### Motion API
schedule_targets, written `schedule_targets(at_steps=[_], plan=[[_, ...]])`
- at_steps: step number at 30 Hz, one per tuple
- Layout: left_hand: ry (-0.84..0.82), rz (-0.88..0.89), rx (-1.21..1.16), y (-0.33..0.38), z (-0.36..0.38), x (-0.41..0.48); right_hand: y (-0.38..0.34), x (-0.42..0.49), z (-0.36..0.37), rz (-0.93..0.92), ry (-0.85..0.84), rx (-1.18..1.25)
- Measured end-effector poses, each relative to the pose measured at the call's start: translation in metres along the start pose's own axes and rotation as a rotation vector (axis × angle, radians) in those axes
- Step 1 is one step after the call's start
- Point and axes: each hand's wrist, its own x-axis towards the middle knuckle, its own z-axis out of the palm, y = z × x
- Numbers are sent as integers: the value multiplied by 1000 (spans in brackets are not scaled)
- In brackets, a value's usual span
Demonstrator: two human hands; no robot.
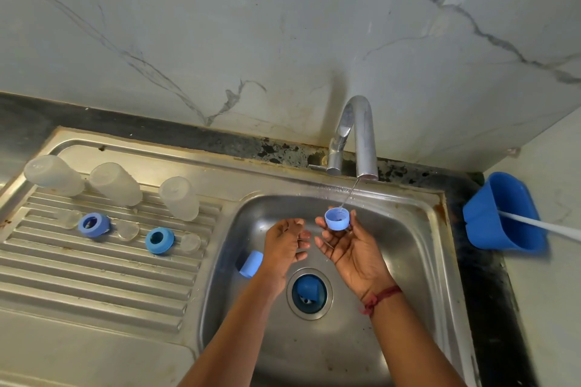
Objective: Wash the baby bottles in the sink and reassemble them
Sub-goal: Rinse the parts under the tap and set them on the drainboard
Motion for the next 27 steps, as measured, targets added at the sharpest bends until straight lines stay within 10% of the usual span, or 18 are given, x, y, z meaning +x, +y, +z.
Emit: schedule_targets(at_steps=[13, 27], plan=[[-29, 102, 24, 5, -2, -3, -3, 9, 15, 288, -6, -40], [-1, 88, -35, 10, -14, 1, -8, 16, -6, -153, -171, 131]])
